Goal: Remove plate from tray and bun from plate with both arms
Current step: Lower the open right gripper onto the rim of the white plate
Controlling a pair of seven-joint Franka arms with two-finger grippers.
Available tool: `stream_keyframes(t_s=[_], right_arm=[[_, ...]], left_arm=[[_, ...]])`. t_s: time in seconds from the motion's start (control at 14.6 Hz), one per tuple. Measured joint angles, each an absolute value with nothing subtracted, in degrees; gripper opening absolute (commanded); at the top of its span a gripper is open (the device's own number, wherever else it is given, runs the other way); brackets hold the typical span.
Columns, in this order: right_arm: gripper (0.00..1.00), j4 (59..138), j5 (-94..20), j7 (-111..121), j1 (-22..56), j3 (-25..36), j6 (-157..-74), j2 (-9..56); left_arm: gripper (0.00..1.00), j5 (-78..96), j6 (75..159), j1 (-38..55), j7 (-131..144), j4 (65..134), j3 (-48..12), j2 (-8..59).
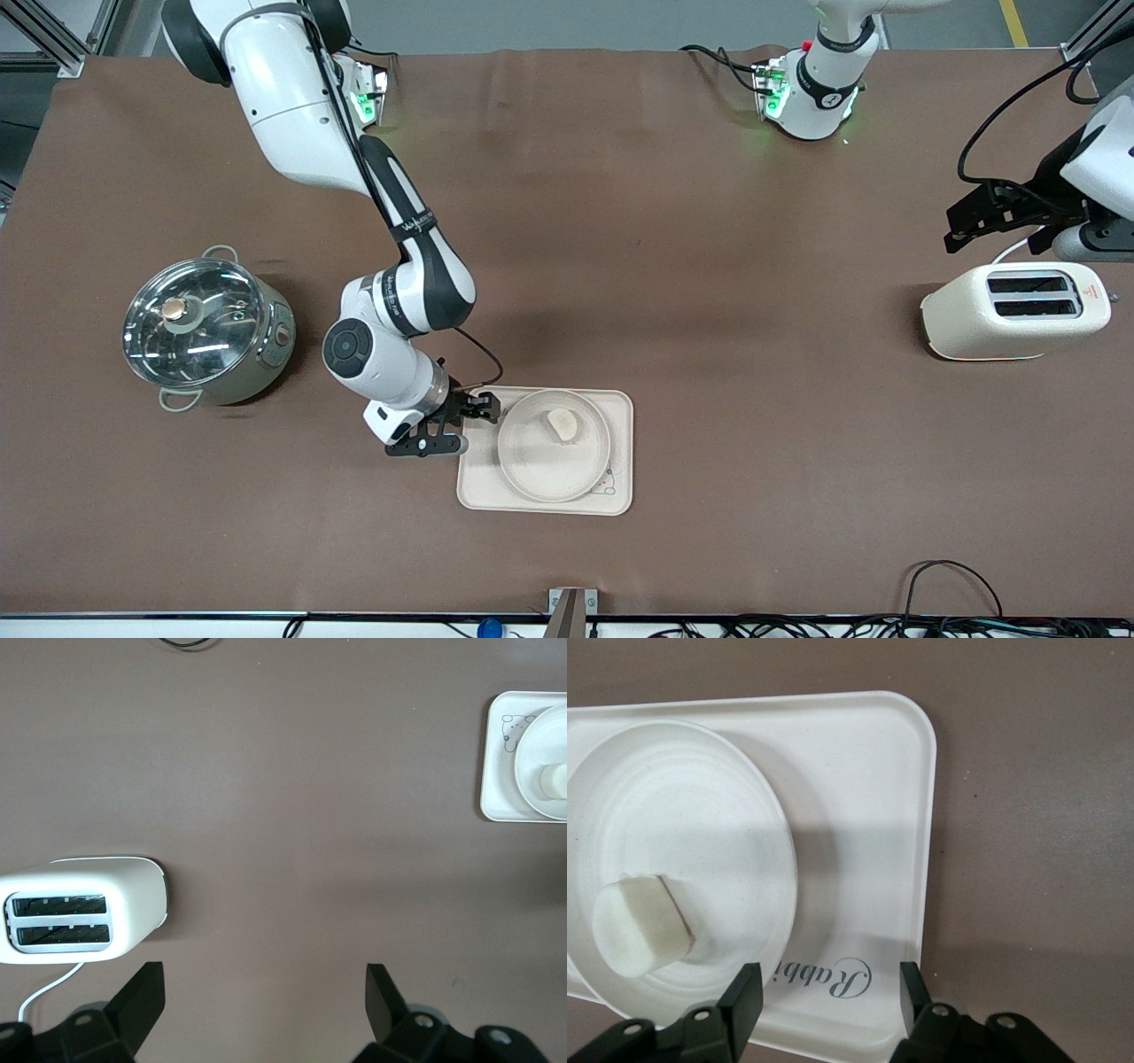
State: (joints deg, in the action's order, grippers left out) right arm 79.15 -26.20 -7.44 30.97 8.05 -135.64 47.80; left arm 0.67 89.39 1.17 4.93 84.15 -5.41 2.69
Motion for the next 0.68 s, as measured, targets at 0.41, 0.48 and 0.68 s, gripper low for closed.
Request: stream_keyframes(t_s=[0.41,0.48,0.68], right_arm=[[0.56,74.3,-26.6,-8.2,30.7,6.3,-135.7,51.7],[0.54,73.2,-26.7,-8.3,30.7,6.2,-135.9,52.6],[0.44,70.7,-26.9,-8.6,30.5,5.8,-136.4,54.8]], left_arm=[[1.0,0.7,89.4,1.2,4.9,84.1,-5.4,2.7],[1.0,0.7,89.4,1.2,4.9,84.2,-5.4,2.7],[1.0,0.7,89.4,1.2,4.9,84.2,-5.4,2.7]])
